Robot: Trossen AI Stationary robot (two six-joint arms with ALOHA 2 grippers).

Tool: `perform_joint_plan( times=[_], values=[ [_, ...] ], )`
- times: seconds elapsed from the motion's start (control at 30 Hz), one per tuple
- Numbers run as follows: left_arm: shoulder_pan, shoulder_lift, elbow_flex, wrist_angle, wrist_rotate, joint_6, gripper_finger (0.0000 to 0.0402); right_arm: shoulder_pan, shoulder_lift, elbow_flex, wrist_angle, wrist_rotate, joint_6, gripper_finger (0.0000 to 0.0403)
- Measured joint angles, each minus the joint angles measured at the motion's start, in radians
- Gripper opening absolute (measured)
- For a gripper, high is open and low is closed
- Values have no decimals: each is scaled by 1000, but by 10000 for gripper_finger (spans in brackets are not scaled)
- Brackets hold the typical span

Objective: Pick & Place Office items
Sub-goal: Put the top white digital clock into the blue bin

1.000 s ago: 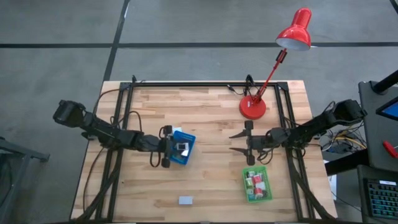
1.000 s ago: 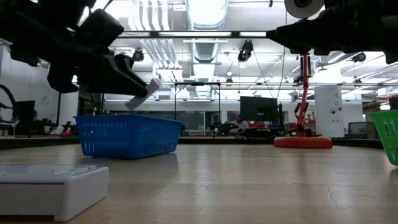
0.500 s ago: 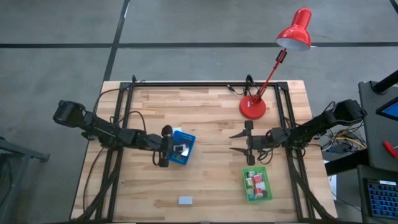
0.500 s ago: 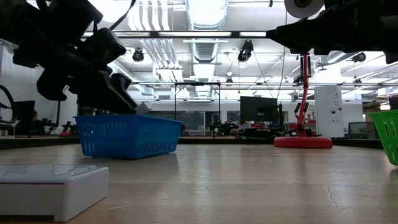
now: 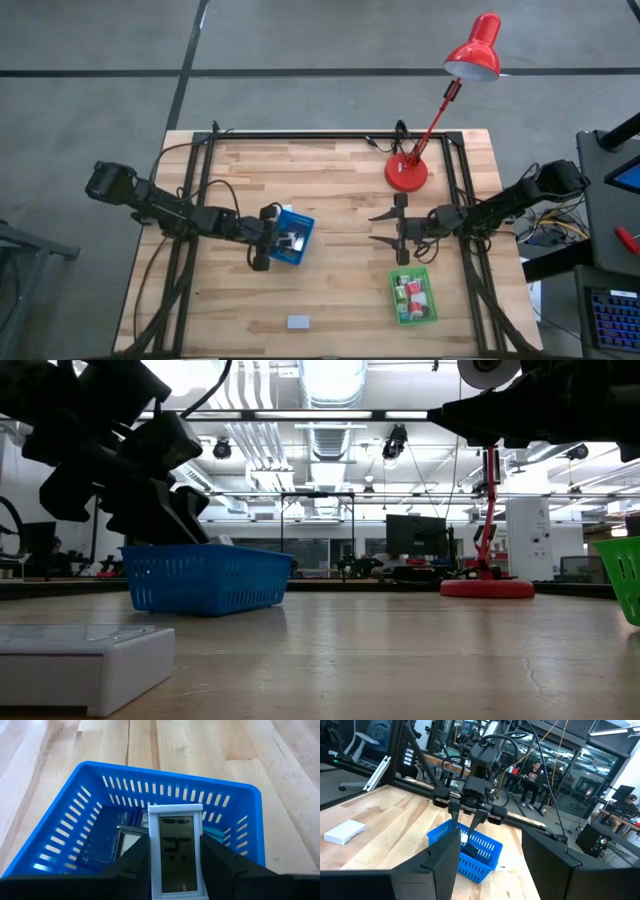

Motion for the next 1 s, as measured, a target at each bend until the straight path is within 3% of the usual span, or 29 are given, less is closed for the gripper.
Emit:
perform_joint_plan(
  times=[1.0],
  values=[
    [1,64,24,-30,26,-33,142,0,0,0,0,5,0,203]
  ],
)
